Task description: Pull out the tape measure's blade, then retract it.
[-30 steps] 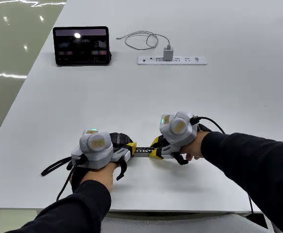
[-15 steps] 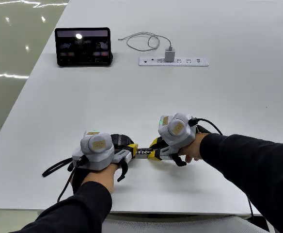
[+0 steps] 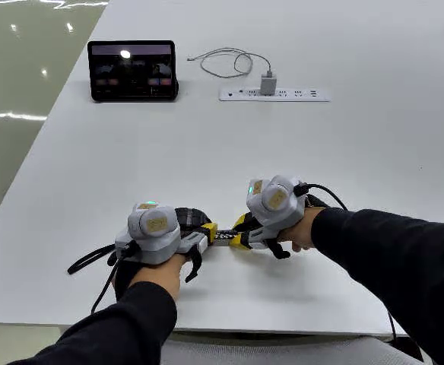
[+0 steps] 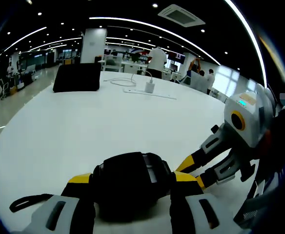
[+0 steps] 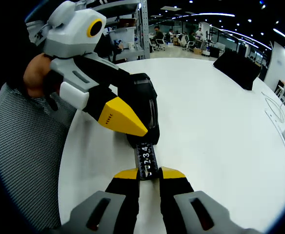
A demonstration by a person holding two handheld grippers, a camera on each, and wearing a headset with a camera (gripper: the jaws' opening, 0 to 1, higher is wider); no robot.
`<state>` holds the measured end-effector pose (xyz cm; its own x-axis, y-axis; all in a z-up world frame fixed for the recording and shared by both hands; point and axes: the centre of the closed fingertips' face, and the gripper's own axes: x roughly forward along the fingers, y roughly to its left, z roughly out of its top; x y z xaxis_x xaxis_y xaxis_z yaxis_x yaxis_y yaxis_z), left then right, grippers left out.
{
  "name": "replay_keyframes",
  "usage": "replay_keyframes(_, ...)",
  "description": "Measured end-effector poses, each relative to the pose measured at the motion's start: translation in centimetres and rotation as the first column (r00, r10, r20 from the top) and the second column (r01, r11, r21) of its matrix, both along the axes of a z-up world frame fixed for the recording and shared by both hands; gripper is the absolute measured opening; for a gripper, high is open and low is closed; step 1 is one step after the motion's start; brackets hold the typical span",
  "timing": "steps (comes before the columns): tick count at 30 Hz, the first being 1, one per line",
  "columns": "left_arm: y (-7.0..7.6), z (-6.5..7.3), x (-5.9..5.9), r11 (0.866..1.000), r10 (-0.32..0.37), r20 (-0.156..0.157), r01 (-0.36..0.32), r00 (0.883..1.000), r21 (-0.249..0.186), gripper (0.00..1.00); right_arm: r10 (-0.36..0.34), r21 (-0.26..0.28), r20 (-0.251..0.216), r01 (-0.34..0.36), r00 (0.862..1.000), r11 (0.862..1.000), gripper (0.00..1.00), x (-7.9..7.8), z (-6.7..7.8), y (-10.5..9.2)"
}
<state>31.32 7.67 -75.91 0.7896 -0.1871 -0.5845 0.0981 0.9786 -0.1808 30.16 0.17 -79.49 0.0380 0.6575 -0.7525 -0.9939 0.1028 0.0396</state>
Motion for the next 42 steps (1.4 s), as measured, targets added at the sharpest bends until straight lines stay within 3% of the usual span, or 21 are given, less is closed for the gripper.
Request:
replay_keyframes(6,0.0,0.0,0.0,1.0,0.001,-0.002,-0.001,1.0,-0.004,0.58,-0.023,0.018,-0.028,0.023,0.999,1.0,0.11,0.0,0.1,0.2)
replay_keyframes(42,0.1,0.0,-0.1,0.999,-0.03,-0.001,0.03,1.0,-0.016,0.57,-0.029,0.025,-0.005,0.029,1.0,0.999,0.11,-0.2,0.0,2.5)
